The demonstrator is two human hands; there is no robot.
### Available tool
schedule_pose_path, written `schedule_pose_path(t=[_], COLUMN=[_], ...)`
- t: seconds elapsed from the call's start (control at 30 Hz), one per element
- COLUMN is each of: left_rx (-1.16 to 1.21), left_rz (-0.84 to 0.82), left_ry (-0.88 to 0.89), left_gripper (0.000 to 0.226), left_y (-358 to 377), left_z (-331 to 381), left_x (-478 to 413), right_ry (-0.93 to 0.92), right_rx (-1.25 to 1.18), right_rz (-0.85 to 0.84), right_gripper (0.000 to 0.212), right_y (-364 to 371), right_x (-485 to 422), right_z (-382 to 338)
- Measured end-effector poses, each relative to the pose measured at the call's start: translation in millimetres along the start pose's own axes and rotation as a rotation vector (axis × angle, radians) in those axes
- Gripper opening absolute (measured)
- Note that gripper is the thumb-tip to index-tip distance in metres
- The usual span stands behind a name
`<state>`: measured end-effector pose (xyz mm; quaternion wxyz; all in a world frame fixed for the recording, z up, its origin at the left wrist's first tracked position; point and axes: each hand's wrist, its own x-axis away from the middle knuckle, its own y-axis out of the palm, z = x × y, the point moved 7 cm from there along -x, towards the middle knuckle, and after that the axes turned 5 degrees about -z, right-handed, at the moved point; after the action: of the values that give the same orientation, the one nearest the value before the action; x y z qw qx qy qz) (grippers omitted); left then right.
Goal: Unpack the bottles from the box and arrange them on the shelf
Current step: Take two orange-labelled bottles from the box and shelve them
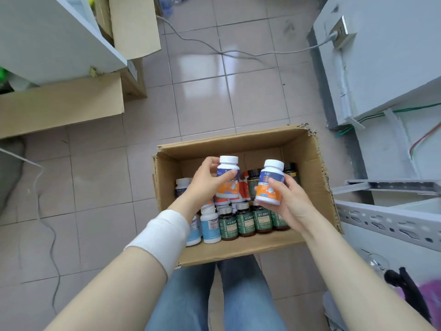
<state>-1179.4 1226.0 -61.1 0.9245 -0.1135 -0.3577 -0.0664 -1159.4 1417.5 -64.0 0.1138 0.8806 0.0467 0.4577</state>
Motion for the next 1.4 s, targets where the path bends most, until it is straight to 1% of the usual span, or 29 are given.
schedule_pose_path(t=[0.13, 0.2, 0.23, 0.27, 0.33, 0.37, 0.47, 0.53, 0.57, 0.67, 0.77, 0.9, 1.07, 1.17, 1.23, 1.3, 1.37, 1.4], left_rx=[0.161, 0.211, 0.212, 0.210, 0.227, 0.237, 0.166, 0.131, 0.098, 0.024, -0.013, -0.042, -0.060, -0.077, -0.111, -0.145, -0.184, -0.208], left_rz=[-0.140, -0.225, -0.265, -0.302, -0.377, -0.416, -0.510, -0.570, -0.602, -0.719, -0.847, -0.984, -1.116, -1.172, -1.184, -1.180, -1.169, -1.153], left_ry=[0.068, 0.110, 0.127, 0.146, 0.191, 0.220, 0.360, 0.444, 0.482, 0.588, 0.645, 0.776, 0.898, 0.941, 0.985, 1.019, 1.039, 1.053], left_gripper=[0.031, 0.039, 0.045, 0.049, 0.042, 0.037, 0.020, 0.018, 0.020, 0.023, 0.023, 0.015, 0.010, 0.021, 0.027, 0.031, 0.021, 0.016], left_y=[-5, -6, -7, -7, -7, -6, 6, 21, 30, 66, 106, 161, 240, 291, 325, 359, 392, 409], left_z=[55, 82, 95, 108, 131, 142, 179, 204, 218, 255, 286, 319, 347, 356, 358, 361, 364, 367], left_x=[56, 88, 105, 123, 159, 178, 235, 274, 293, 354, 412, 493, 588, 638, 666, 685, 695, 696], right_ry=[-0.103, -0.176, -0.222, -0.261, -0.340, -0.390, -0.525, -0.591, -0.616, -0.720, -0.846, -0.962, -1.056, -1.073, -1.084, -1.105, -1.108, -1.099], right_rx=[-0.079, -0.143, -0.170, -0.192, -0.230, -0.246, -0.269, -0.283, -0.285, -0.293, -0.275, -0.229, -0.080, -0.070, -0.053, -0.042, -0.021, -0.010], right_rz=[-0.027, -0.041, -0.036, -0.026, 0.007, 0.037, 0.161, 0.230, 0.258, 0.343, 0.434, 0.559, 0.796, 0.901, 0.961, 1.006, 1.037, 1.056], right_gripper=[0.037, 0.037, 0.043, 0.057, 0.088, 0.095, 0.100, 0.100, 0.098, 0.078, 0.084, 0.088, 0.082, 0.082, 0.072, 0.053, 0.033, 0.026], right_y=[20, 34, 40, 47, 60, 65, 69, 66, 63, 50, 33, 8, -32, -64, -86, -110, -135, -149], right_x=[69, 113, 137, 161, 209, 233, 302, 349, 372, 447, 522, 619, 728, 783, 815, 841, 861, 868], right_z=[-26, -35, -36, -36, -34, -32, -31, -32, -34, -39, -42, -36, -20, -9, -3, 0, 0, -1])
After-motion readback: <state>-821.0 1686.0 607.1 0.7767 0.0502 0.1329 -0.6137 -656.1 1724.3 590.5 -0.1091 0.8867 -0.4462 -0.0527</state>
